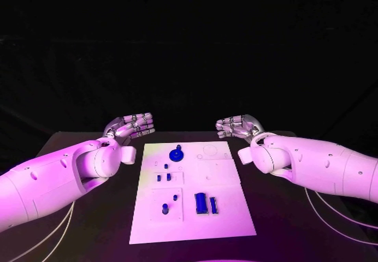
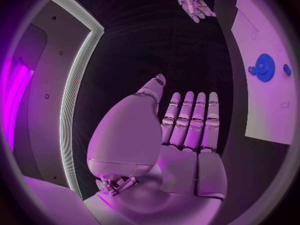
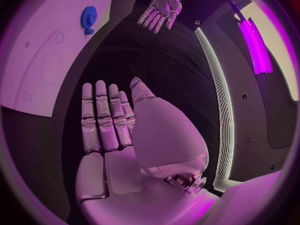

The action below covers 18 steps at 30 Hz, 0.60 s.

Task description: Assemble the parts on the task board

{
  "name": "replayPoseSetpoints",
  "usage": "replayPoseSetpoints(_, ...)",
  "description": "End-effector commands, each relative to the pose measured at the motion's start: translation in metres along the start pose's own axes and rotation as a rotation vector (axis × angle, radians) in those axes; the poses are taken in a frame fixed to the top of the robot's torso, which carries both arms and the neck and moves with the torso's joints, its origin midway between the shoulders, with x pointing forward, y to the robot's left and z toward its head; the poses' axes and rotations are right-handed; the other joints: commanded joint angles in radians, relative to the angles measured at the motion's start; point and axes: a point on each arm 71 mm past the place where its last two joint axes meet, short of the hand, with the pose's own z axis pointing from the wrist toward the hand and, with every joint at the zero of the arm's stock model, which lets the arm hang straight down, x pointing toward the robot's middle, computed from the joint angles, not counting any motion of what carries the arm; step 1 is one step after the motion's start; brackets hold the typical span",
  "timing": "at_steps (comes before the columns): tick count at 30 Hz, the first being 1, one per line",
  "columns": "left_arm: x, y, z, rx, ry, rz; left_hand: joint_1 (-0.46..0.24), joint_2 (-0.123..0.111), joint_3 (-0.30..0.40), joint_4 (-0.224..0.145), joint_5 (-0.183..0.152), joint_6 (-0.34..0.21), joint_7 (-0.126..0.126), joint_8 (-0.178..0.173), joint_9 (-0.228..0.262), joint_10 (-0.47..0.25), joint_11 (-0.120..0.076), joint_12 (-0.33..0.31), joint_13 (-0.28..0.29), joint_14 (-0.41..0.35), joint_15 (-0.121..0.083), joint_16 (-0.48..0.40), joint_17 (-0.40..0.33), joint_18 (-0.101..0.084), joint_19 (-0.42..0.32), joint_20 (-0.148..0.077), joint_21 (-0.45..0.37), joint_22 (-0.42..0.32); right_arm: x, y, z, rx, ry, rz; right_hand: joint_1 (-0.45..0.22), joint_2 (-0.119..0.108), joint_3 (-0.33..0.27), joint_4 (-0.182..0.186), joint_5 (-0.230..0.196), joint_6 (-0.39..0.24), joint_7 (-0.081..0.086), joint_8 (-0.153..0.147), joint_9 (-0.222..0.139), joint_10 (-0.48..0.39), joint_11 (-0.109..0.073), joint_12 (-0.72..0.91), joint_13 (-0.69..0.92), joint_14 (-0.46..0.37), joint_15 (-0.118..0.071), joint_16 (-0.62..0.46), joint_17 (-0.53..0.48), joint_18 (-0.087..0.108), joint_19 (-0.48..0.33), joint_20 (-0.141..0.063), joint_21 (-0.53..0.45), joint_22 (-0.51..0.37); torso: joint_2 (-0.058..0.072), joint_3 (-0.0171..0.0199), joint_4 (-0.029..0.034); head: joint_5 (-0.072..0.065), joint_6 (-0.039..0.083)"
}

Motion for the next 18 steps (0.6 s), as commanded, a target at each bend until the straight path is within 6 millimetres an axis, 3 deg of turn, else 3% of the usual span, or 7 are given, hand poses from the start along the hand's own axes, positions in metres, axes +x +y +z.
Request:
replayPoseSetpoints(1,0.001,0.001,0.001,0.002,-0.004,-0.002,-0.420,0.094,-0.042,-0.036,-0.060,-0.273,-0.047,-0.067,-0.065,-0.279,-0.060,-0.064,-0.062,-0.260,-0.057,-0.063,-0.063,-0.044,-0.227,-0.088,-0.070,-0.062,0.000,0.000,0.001,-0.003,0.000,0.008,-0.447,-0.004,-0.032,-0.053,-0.053,-0.289,-0.056,-0.065,-0.063,-0.321,-0.043,-0.041,-0.060,-0.318,-0.036,-0.046,-0.062,-0.051,-0.262,-0.071,-0.063,-0.209,-0.001,0.0003,0.0005,0.001,0.002)
replayPoseSetpoints(7,0.004,0.003,-0.004,0.013,-0.023,0.011,-0.592,0.094,-0.126,-0.052,-0.083,-0.388,-0.066,-0.067,-0.065,-0.396,-0.084,-0.064,-0.062,-0.369,-0.080,-0.063,-0.063,-0.055,-0.323,-0.123,-0.070,-0.062,0.010,0.003,-0.004,-0.021,-0.015,0.040,-0.638,-0.004,-0.032,-0.076,-0.078,-0.407,-0.080,-0.065,-0.093,-0.449,-0.060,-0.121,-0.092,-0.447,-0.051,-0.129,-0.094,-0.057,-0.374,-0.101,-0.063,-0.305,-0.006,0.0065,-0.0065,0.017,0.024)
replayPoseSetpoints(8,0.005,0.004,-0.005,0.017,-0.030,0.016,-0.625,0.094,-0.126,-0.124,-0.088,-0.410,-0.070,-0.067,-0.065,-0.418,-0.089,-0.064,-0.062,-0.389,-0.084,-0.063,-0.063,-0.065,-0.340,-0.131,-0.070,-0.062,0.013,0.004,-0.006,-0.026,-0.021,0.050,-0.672,-0.004,-0.032,-0.079,-0.082,-0.431,-0.084,-0.065,-0.098,-0.475,-0.063,-0.121,-0.095,-0.473,-0.123,-0.129,-0.098,-0.063,-0.395,-0.107,-0.063,-0.319,-0.008,0.0085,-0.0088,0.023,0.031)
replayPoseSetpoints(12,0.011,0.008,-0.015,0.038,-0.063,0.042,-0.743,0.094,-0.126,-0.124,-0.105,-0.486,-0.084,-0.067,-0.065,-0.495,-0.106,-0.064,-0.062,-0.460,-0.101,-0.063,-0.063,-0.068,-0.401,-0.155,-0.070,-0.062,0.030,0.010,-0.017,-0.053,-0.050,0.103,-0.794,-0.004,-0.032,-0.093,-0.097,-0.513,-0.101,-0.065,-0.112,-0.567,-0.076,-0.121,-0.166,-0.564,-0.123,-0.129,-0.179,-0.075,-0.466,-0.127,-0.063,-0.370,-0.018,0.0194,-0.0211,0.052,0.069)
replayPoseSetpoints(13,0.013,0.009,-0.017,0.044,-0.073,0.050,-0.768,0.094,-0.126,-0.124,-0.109,-0.502,-0.087,-0.067,-0.065,-0.511,-0.110,-0.064,-0.062,-0.475,-0.104,-0.063,-0.063,-0.076,-0.414,-0.161,-0.070,-0.062,0.034,0.013,-0.020,-0.060,-0.059,0.118,-0.820,-0.004,-0.032,-0.095,-0.100,-0.531,-0.105,-0.065,-0.115,-0.586,-0.147,-0.121,-0.166,-0.584,-0.123,-0.129,-0.179,-0.078,-0.482,-0.132,-0.063,-0.381,-0.021,0.0222,-0.0243,0.059,0.078)
replayPoseSetpoints(14,0.016,0.011,-0.022,0.056,-0.089,0.064,-0.802,0.094,-0.126,-0.124,-0.114,-0.524,-0.161,-0.067,-0.065,-0.533,-0.115,-0.064,-0.062,-0.495,-0.109,-0.063,-0.063,-0.076,-0.431,-0.168,-0.070,-0.062,0.041,0.016,-0.026,-0.070,-0.073,0.141,-0.855,-0.004,-0.032,-0.100,-0.104,-0.554,-0.110,-0.065,-0.119,-0.612,-0.147,-0.121,-0.166,-0.610,-0.123,-0.129,-0.179,-0.078,-0.502,-0.138,-0.063,-0.395,-0.024,0.0259,-0.0285,0.069,0.091)
replayPoseSetpoints(18,0.023,0.014,-0.035,0.088,-0.130,0.098,-0.877,0.094,-0.126,-0.124,-0.124,-0.572,-0.161,-0.067,-0.065,-0.581,-0.125,-0.064,-0.062,-0.540,-0.120,-0.063,-0.063,-0.076,-0.470,-0.183,-0.070,-0.062,0.054,0.022,-0.037,-0.085,-0.099,0.179,-0.932,-0.004,-0.032,-0.171,-0.178,-0.607,-0.121,-0.065,-0.192,-0.670,-0.147,-0.121,-0.166,-0.668,-0.123,-0.129,-0.179,-0.089,-0.548,-0.151,-0.063,-0.427,-0.030,0.0321,-0.0355,0.086,0.113)
